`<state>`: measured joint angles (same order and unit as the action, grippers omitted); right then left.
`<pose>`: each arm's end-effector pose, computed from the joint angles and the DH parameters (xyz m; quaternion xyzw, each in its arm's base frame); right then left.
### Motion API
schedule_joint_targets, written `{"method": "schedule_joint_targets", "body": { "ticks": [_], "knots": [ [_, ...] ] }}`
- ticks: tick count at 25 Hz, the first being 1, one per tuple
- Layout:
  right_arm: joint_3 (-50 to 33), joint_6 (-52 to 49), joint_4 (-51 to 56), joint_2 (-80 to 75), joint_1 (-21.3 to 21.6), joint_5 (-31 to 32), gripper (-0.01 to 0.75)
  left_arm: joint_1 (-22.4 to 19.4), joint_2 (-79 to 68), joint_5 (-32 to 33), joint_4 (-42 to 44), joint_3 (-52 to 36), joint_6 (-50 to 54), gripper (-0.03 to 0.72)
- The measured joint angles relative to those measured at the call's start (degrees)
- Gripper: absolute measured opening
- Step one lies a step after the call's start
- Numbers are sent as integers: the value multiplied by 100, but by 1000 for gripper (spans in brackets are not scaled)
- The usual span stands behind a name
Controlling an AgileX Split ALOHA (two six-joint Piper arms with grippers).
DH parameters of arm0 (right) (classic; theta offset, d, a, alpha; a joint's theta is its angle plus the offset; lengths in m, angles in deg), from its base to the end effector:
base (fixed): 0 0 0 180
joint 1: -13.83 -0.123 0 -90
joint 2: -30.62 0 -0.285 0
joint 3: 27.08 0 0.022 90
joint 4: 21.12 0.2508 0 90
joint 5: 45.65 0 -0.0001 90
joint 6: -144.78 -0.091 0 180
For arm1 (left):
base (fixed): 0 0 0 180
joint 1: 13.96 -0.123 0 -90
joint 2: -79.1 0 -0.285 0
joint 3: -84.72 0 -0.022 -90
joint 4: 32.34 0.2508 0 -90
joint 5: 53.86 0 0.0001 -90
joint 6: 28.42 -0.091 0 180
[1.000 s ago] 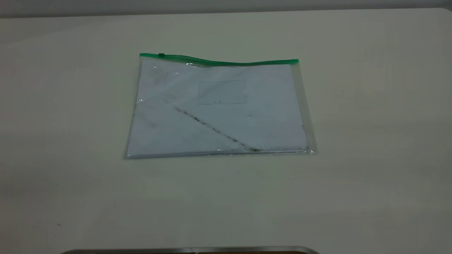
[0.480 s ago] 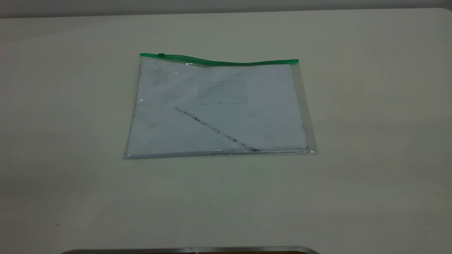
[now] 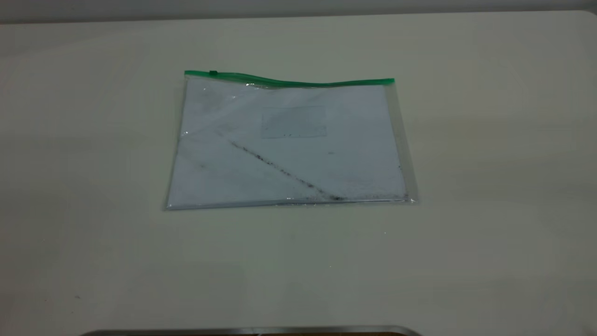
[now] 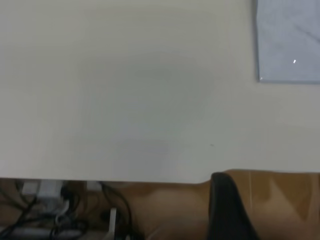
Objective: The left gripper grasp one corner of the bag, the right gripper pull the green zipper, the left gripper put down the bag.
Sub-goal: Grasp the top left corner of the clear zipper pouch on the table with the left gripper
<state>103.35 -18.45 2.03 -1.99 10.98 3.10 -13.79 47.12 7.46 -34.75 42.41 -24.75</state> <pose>0.0719 0.0305 0.2783 -0.0950 0.8880 0.1415 0.4271 0.0573 -0.0035 0.2980 -0.0306 0.9252 -0.0335 0.3768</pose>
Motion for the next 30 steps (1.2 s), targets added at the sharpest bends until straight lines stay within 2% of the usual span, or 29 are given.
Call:
{"method": "schedule_joint_targets", "body": {
  "ticks": [4, 7, 11, 14, 18, 21, 25, 30],
  "knots": [
    [0, 1394, 671, -1580, 0, -1037, 551, 0, -1460, -1085, -159, 56, -416, 497],
    [53, 2351, 1592, -2698, 0, -1636, 573, 0, -2630, -1948, -521, 56, -1137, 517],
    [493, 4089, 3001, -4135, 0, -1953, 576, 0, -4159, -3222, -1427, 99, -2047, 549],
    [965, 5459, 4064, -5175, 0, -1974, 576, 0, -5291, -3876, -2099, 445, -2746, 555],
    [1648, 6679, 5360, -6517, -121, -1836, 576, 0, -6747, -3953, -2731, 1267, -3527, 559],
    [2155, 7246, 5772, -7376, -413, -1745, 576, 0, -7735, -3959, -3045, 2075, -3935, 560],
    [2852, 7452, 5866, -8327, -841, -1688, 576, -5, -8970, -3898, -3157, 3134, -4272, 560],
    [3620, 7429, 5875, -9090, -1164, -1601, 576, -120, -10306, -3282, -3179, 4658, -4426, 560]
  ]
}}
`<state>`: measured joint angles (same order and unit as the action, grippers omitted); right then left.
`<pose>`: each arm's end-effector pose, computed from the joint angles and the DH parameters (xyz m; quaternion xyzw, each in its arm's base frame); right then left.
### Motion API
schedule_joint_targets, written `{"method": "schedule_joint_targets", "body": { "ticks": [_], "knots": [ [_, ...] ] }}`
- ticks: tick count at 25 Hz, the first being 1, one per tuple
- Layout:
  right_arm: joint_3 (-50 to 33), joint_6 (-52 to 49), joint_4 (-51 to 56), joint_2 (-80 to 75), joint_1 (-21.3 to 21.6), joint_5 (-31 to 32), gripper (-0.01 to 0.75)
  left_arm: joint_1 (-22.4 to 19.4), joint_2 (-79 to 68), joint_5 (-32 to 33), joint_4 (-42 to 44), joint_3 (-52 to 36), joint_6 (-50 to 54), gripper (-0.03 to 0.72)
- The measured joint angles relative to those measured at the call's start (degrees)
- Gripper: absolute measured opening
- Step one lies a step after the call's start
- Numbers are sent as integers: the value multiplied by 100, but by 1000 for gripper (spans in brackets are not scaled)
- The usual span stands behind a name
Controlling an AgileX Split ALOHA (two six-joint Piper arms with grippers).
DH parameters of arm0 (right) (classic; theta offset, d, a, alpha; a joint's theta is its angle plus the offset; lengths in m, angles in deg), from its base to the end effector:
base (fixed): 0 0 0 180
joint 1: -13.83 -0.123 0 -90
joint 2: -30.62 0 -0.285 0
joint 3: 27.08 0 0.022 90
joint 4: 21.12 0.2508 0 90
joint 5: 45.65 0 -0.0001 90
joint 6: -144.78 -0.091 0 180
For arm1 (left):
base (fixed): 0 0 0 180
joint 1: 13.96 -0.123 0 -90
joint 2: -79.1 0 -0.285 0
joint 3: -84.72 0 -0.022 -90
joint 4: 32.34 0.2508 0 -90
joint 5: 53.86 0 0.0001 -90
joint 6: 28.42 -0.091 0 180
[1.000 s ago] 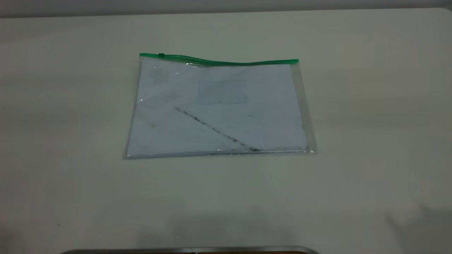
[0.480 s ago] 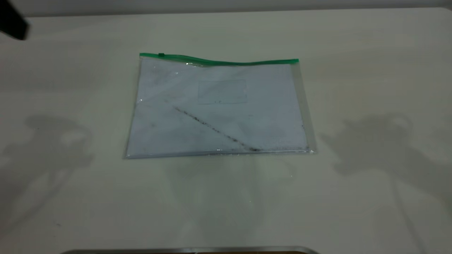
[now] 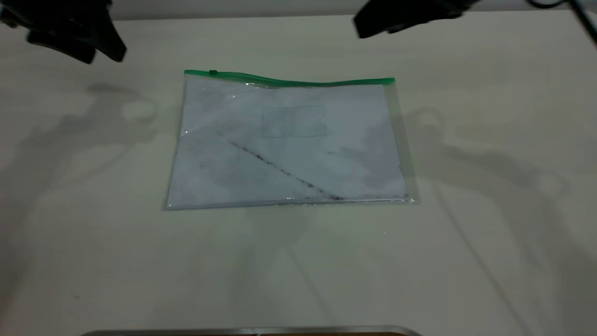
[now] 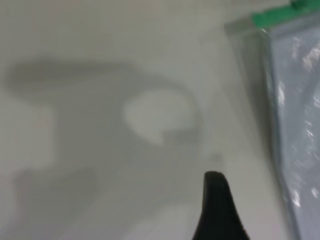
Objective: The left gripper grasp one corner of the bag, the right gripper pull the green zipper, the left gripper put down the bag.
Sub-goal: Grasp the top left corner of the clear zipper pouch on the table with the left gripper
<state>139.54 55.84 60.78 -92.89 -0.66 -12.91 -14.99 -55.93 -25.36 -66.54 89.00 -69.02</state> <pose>0.3673 0.1453 0.1320 -0.2862 0.8667 0.2739 0.3032 0.4434 -0.0165 0.0979 0.1028 0.9622 -0.1113 0.2265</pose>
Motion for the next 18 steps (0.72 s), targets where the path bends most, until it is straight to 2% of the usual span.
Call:
{"method": "schedule_joint_targets", "body": {
  "ticks": [4, 9, 18],
  "knots": [
    [400, 0, 16, -259, -104, 42, 576, 1, -952, 538, -103, 1059, -242, 560],
    [504, 0, 114, -288, -104, 48, 576, 1, -1852, 1207, -1036, 1955, -791, 560],
    [504, -151, 150, -288, -104, 43, 576, 1, -2610, 1335, -2525, 2335, -1738, 561]
  ]
}}
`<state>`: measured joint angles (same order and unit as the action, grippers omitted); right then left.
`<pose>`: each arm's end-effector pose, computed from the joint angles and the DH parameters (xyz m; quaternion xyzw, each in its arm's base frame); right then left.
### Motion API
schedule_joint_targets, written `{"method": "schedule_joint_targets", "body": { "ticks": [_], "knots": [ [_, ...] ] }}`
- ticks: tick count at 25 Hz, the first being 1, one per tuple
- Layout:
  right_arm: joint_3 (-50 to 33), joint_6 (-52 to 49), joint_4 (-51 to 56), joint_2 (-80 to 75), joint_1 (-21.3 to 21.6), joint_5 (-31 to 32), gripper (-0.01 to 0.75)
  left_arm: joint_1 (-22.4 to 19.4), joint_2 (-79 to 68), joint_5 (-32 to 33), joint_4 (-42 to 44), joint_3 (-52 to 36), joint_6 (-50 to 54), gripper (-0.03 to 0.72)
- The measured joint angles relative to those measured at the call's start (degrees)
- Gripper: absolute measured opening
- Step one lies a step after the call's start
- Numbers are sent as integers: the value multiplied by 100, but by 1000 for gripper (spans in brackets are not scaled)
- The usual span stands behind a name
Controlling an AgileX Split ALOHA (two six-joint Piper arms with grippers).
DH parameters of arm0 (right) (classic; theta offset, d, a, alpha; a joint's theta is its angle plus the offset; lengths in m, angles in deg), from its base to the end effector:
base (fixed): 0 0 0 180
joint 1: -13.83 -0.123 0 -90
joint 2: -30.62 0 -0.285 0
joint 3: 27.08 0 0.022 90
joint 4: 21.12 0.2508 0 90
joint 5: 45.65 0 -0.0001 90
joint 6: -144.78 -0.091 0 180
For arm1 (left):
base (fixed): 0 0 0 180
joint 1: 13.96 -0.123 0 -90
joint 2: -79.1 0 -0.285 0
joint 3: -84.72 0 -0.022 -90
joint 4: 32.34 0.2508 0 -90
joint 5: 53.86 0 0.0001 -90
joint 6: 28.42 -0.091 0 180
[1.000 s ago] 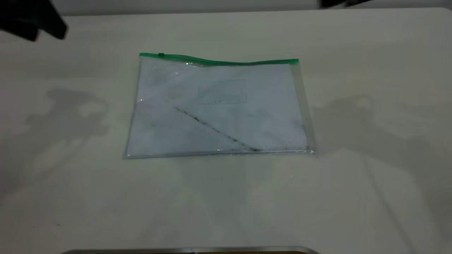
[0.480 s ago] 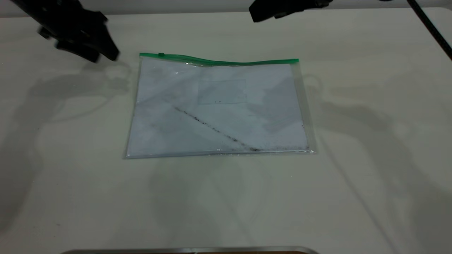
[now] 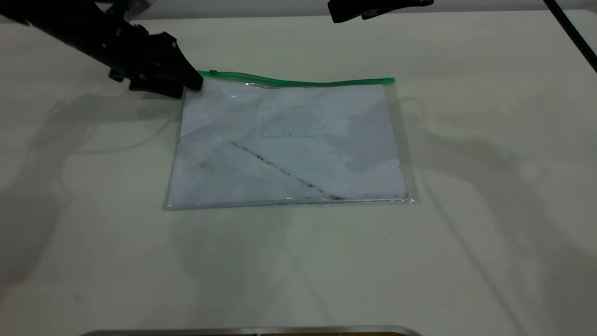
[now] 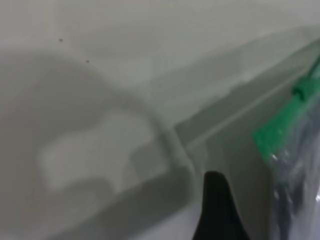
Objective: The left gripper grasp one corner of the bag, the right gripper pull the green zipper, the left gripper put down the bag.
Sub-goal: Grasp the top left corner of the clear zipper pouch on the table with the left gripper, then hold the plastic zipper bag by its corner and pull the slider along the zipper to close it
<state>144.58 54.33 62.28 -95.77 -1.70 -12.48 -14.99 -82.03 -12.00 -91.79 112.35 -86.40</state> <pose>0.3845 0.1583 0.1339 -0.2759 0.8607 0.2885 0.3160 0.4955 -0.0435 -0.0105 0.1011 0.9323 -0.2834 0.2008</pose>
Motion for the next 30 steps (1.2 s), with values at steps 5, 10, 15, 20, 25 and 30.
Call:
{"method": "schedule_joint_targets", "body": {
  "ticks": [5, 10, 15, 20, 25, 30],
  "knots": [
    [0, -109, 0, 0, 0, 0, 576, 74, -217, 137, -660, 11, -527, 558],
    [0, -157, 0, 0, 0, 0, 576, 196, -277, 203, -781, 11, -855, 495],
    [208, -352, -267, -84, 0, 145, 571, 213, -217, 99, -776, 11, -1299, 221],
    [1348, -549, -882, -878, 0, 522, 562, 227, -76, 447, -789, 11, -1831, 52],
    [2838, -1069, -1555, -1876, 0, 1744, 561, 221, -59, 911, -789, 11, -2817, 53],
    [4201, -1408, -1724, -2749, 0, 2817, 560, 298, -55, 1539, -733, 11, -3955, 53]
  ]
}}
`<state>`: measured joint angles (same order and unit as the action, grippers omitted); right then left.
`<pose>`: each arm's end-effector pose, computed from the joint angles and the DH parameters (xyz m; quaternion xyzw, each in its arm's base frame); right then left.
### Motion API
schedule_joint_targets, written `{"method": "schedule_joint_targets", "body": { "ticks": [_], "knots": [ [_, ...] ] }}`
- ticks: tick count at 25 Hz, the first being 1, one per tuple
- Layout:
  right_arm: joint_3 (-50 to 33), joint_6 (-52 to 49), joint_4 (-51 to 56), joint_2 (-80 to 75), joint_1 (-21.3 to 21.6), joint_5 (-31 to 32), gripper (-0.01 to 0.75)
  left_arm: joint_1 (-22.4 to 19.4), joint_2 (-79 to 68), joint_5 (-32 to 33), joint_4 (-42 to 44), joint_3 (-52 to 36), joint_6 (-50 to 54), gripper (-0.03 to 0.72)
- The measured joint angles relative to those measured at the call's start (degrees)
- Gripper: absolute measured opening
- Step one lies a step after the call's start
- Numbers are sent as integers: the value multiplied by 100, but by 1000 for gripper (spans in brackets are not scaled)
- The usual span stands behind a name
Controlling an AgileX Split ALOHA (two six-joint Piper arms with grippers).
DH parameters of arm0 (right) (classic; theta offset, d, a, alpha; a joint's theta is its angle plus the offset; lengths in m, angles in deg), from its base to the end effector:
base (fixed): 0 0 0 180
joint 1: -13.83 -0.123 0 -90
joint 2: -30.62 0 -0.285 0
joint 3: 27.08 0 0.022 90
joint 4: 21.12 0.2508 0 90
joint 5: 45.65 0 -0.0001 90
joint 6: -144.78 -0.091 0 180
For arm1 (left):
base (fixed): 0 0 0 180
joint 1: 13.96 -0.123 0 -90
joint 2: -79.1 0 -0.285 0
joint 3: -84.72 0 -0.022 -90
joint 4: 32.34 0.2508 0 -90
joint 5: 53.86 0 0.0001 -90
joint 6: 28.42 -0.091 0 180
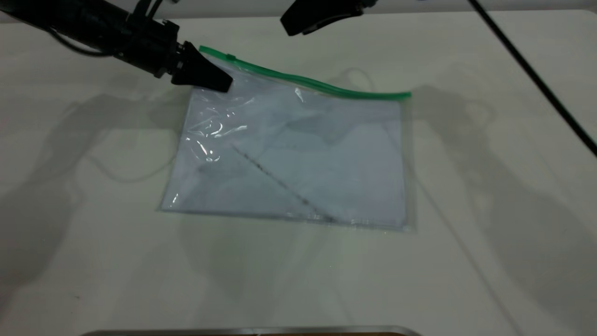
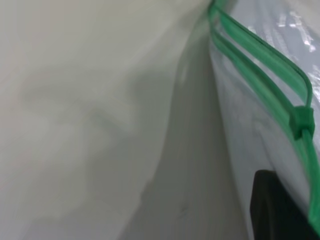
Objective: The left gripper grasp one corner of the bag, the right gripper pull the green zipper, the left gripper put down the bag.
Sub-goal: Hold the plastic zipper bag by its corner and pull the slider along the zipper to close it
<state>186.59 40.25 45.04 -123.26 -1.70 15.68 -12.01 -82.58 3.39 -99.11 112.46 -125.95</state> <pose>0.4671 0.2056 0.0915 -0.4096 0.7786 0.4174 0.2277 0.4782 -0.0867 -0.0015 0.4135 0.7976 -0.3502 0.2650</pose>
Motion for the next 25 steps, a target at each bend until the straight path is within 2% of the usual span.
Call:
{"method": "schedule_joint_targets", "body": {
  "ticks": [3, 7, 16, 25],
  "knots": [
    [537, -176, -76, -397, 0, 459, 561, 111, 0, 303, 137, 0, -689, 53],
    [902, -237, -107, -729, 0, 601, 561, 230, 0, 392, 265, 0, -1135, 54],
    [1004, -237, 101, -1082, -126, 590, 560, 462, 0, 387, 301, 0, -1155, 55],
    [1004, -263, 378, -1248, -179, 451, 519, 682, 0, 300, 319, 0, -1155, 55]
  ]
}}
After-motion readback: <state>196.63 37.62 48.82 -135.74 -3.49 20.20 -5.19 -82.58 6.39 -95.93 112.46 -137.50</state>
